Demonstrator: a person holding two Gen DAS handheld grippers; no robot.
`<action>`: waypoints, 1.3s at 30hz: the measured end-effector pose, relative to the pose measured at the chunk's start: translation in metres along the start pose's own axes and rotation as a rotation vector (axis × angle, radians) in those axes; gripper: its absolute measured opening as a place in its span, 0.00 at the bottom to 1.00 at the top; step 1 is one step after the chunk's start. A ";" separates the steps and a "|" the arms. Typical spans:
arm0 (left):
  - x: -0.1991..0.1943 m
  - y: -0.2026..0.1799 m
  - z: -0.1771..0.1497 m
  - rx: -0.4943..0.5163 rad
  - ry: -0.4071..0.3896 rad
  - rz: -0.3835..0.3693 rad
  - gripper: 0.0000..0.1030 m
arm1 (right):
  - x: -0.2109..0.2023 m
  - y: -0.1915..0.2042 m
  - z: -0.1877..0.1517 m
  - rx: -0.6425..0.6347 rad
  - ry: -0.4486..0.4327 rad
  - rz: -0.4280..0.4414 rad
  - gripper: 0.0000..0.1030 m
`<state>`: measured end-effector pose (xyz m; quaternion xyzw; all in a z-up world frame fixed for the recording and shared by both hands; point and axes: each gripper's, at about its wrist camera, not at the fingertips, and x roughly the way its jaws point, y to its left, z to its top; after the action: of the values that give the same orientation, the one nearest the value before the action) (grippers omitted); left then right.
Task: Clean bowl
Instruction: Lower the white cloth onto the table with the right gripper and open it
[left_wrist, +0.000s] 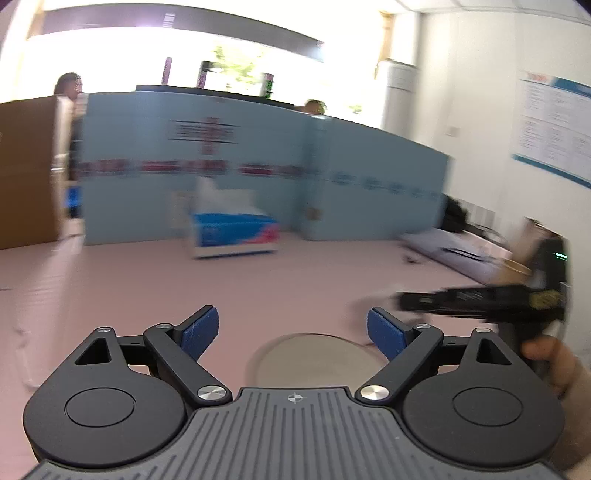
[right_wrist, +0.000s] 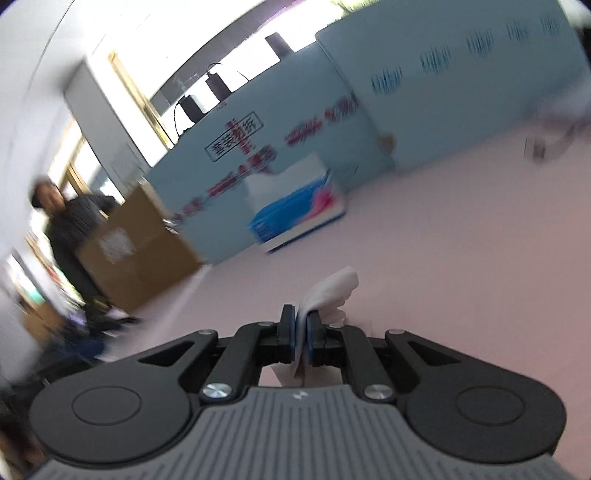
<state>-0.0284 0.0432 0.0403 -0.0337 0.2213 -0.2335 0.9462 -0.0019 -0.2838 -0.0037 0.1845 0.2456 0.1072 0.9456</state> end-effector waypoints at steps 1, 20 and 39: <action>0.001 0.005 0.001 -0.015 -0.006 0.040 0.92 | 0.000 0.004 0.001 -0.048 -0.008 -0.045 0.09; 0.043 0.060 -0.017 -0.129 0.117 0.467 1.00 | 0.030 0.010 -0.024 -0.296 0.099 -0.271 0.37; 0.043 0.060 -0.026 -0.187 0.195 0.464 1.00 | -0.005 0.017 -0.006 -0.256 -0.056 -0.364 1.00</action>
<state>0.0201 0.0776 -0.0104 -0.0468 0.3340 0.0091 0.9414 -0.0109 -0.2680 0.0005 0.0186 0.2330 -0.0402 0.9715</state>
